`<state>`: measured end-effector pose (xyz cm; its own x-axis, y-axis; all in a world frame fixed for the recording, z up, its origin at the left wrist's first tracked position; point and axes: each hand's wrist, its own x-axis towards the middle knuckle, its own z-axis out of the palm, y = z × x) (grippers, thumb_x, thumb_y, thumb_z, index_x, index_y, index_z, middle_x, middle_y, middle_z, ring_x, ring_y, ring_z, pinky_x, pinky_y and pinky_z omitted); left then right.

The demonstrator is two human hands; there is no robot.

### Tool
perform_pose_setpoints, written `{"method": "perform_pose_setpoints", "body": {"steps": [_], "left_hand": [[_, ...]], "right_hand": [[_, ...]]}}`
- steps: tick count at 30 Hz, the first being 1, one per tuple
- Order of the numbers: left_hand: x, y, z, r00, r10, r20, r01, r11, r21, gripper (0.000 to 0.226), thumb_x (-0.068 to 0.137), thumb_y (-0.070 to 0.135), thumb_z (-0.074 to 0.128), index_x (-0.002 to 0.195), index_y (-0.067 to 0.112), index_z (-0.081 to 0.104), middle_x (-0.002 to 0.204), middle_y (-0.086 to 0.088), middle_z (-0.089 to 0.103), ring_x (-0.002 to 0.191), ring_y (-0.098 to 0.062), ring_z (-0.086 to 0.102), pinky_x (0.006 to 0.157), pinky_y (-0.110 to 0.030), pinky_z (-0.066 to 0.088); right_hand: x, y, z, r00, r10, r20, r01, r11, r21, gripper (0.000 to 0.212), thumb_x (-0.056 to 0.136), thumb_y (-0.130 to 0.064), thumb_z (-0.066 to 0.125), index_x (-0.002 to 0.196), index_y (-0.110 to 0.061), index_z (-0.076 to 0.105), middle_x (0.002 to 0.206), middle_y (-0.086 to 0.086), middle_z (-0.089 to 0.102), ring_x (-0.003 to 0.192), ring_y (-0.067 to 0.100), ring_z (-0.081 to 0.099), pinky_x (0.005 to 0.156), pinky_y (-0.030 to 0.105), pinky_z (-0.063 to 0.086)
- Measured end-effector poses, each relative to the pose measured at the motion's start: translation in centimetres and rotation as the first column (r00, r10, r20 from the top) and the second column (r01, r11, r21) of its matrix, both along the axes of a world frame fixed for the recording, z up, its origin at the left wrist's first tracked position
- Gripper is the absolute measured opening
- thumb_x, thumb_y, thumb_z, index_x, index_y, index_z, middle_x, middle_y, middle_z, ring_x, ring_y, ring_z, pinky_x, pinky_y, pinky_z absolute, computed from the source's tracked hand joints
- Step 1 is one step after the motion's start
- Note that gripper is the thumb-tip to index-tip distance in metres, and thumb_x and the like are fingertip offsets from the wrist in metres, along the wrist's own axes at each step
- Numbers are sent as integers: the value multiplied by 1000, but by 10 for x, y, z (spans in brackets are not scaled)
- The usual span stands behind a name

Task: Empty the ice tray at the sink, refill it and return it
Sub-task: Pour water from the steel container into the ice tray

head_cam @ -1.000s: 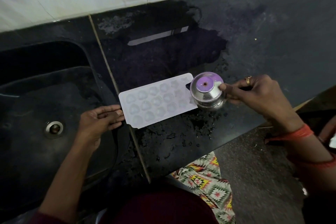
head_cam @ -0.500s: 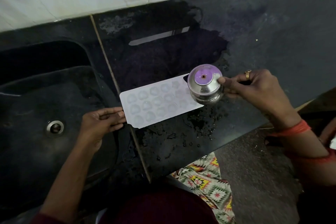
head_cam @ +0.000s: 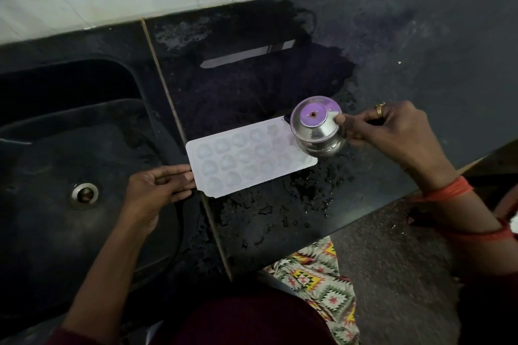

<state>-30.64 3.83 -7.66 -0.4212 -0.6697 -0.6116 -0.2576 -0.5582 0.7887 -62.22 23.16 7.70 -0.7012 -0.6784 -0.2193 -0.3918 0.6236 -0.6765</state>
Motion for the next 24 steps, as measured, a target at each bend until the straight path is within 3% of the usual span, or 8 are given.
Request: {"method": "perform_pose_setpoints", "body": {"steps": [15,24], "left_hand": [[-2,-1,1,1000,19,-8,-19,1000,-3,18,80,7,77,97,7,75,89,-13,78,84,-22,76,62,-20,58],[-2,0,3,1000,21,-17,-21,1000,-8,15,82,4,76,96,7,75,88,-12,78,83,-21,76,62,-19,58]], "right_hand": [[-4,-5,2,1000,24,-15,-24,1000,17,26,80,-51,76,73,-26,78,61,-20,71,60,-11,66,57,-4,40],[-5,-6,2,1000,17,-9,-16,999,45,28,79,-55,75,75,-28,79,62,-13,73,65,-5,70,65,-2,45]]}}
